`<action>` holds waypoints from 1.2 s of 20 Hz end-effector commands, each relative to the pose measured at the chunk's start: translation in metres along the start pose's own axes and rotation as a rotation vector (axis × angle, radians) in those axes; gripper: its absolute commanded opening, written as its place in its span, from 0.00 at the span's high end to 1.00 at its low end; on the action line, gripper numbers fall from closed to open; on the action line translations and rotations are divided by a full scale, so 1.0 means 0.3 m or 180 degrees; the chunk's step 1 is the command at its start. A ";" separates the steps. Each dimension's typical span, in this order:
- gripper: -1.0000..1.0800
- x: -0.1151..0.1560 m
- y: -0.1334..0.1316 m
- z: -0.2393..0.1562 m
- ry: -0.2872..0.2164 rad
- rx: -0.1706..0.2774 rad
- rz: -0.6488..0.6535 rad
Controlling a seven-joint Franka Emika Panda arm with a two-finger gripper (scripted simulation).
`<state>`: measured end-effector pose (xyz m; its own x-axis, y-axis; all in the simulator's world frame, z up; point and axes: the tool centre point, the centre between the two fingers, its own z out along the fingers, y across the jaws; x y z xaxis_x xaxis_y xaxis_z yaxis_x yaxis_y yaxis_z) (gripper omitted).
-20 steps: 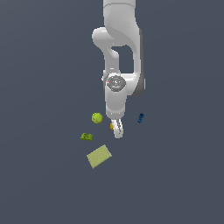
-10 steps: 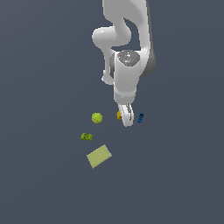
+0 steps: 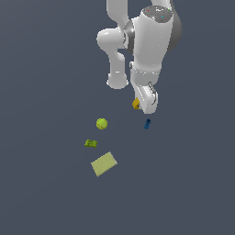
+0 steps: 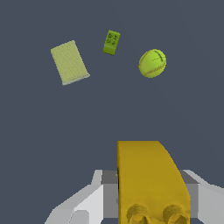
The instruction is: Pick up a designated object from a clutter of objects.
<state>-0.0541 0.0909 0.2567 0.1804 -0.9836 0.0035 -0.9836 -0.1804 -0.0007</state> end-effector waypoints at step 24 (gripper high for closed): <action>1.00 -0.238 0.001 -0.556 -0.0010 -0.0002 -0.0006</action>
<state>-0.0676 0.1605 0.4206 0.1826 -0.9832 0.0003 -0.9832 -0.1826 -0.0003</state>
